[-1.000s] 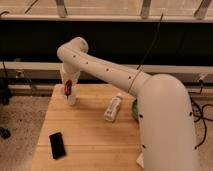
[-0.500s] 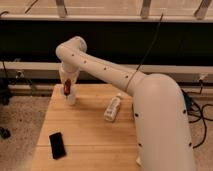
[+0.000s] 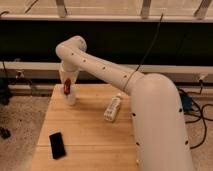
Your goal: Place the pepper in the ceramic cup
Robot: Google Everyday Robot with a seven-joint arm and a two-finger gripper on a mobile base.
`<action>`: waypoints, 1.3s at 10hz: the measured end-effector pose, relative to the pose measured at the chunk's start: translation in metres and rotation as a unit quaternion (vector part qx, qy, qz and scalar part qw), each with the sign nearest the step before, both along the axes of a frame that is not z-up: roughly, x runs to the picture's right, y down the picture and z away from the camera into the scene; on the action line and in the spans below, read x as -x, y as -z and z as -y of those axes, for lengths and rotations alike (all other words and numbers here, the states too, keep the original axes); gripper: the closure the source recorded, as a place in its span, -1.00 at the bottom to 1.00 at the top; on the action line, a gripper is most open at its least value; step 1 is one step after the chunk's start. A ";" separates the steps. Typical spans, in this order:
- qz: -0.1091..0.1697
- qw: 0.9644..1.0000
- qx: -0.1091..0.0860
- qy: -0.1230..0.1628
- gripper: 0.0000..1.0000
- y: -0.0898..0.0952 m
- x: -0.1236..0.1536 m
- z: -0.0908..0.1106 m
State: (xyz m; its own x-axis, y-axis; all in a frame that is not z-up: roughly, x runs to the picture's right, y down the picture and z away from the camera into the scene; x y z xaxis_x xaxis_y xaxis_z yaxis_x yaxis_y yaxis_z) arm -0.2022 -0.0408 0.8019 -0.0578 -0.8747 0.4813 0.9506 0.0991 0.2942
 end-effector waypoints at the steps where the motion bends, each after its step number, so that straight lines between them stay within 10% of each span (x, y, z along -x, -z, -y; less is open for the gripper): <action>1: 0.001 1.000 0.001 0.001 1.00 -0.001 0.001 0.000; 13: 0.007 1.000 0.010 0.012 0.84 -0.007 0.004 0.005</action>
